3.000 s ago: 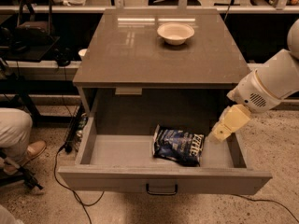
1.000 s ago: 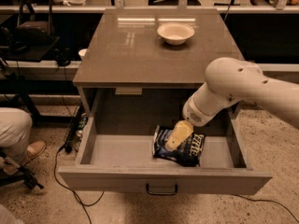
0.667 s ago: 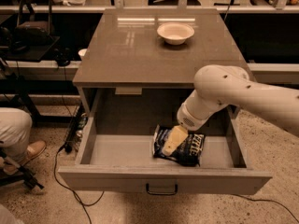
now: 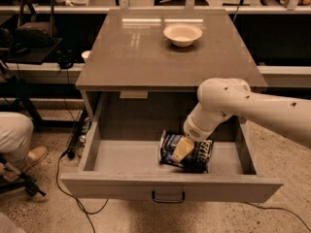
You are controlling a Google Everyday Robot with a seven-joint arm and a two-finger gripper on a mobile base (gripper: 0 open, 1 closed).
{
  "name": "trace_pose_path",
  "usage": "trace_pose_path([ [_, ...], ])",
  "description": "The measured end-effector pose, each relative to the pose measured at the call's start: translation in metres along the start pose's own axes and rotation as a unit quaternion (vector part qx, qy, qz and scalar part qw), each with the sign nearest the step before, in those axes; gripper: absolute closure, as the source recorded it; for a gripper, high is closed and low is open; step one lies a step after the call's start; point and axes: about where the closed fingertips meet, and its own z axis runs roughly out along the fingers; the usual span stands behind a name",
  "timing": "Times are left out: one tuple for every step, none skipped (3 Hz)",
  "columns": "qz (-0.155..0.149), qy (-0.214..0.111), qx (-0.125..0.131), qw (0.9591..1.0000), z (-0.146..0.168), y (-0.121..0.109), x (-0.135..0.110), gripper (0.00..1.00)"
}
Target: Pick blue chip bag from top drawer and place on counter
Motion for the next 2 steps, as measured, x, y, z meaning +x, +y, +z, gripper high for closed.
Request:
trace_pose_path([
  [0.009,-0.014,-0.005,0.9999,0.001,-0.007,0.009,0.49],
  [0.020,-0.075,-0.014,0.9969,-0.019,-0.019,0.010,0.72],
])
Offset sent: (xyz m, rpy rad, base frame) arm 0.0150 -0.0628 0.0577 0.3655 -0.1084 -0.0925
